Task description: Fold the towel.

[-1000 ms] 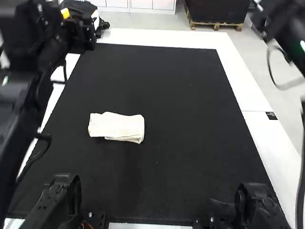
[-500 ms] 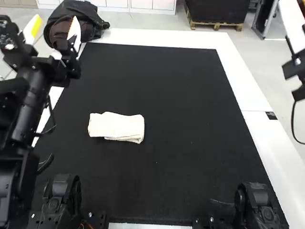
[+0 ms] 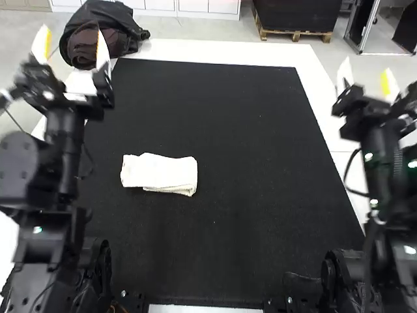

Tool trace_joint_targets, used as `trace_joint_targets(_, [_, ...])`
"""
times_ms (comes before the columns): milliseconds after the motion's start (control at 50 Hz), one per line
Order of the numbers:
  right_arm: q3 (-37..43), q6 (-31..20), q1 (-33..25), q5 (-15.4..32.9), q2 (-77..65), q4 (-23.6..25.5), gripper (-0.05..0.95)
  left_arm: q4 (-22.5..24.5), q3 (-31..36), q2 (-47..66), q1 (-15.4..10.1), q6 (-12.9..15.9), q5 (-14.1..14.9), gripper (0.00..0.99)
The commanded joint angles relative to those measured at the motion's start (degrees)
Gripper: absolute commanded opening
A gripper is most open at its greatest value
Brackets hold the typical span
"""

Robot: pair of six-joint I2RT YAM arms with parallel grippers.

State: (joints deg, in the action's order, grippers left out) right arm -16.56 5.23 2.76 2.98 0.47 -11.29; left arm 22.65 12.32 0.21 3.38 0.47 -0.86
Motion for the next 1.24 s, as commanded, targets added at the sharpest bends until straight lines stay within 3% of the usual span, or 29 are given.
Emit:
trace_joint_targets(0, [4.6,-4.09,-0.66,2.11,-0.29,-4.62,0.91,1.87,-3.09,-0.38,0.31,4.01,-2.65,0.938])
trace_joint_targets(80, [8.65,-4.62,-0.66,2.29,-0.29,-7.52,0.91,1.87,-5.46,-0.38,0.31,6.74,-5.2,0.939])
trace_joint_targets(200, [12.95,-5.32,-0.92,3.08,-0.29,-11.12,0.91,2.48,-10.03,-0.47,0.14,7.44,-5.29,0.941])
trace_joint_targets(300, [16.47,-6.55,-0.92,8.62,-0.29,-11.39,0.91,-0.77,-12.4,-0.47,0.14,7.7,-5.2,0.941])
trace_joint_targets(380, [16.47,-3.74,-0.92,12.75,-0.29,-3.56,0.91,-6.57,-12.23,-0.47,0.23,6.82,-4.94,0.943])
trace_joint_targets(560, [16.47,-3.13,-1.09,13.63,-0.38,8.74,0.91,-12.64,-12.23,-0.47,0.31,4.89,-4.5,0.944])
trace_joint_targets(620, [16.56,-3.04,-1.09,13.54,-0.29,8.74,0.91,-14.57,-12.23,-0.47,0.31,4.98,-2.3,0.961])
trace_joint_targets(780, [16.47,-2.77,-1.09,13.1,-0.29,8.83,0.91,-20.46,-12.23,-0.38,0.4,5.16,-2.21,0.962])
trace_joint_targets(1220, [16.47,-2.69,-1.09,13.01,-0.38,8.83,0.91,-20.98,-12.23,-0.47,-0.04,5.42,-1.77,0.961])
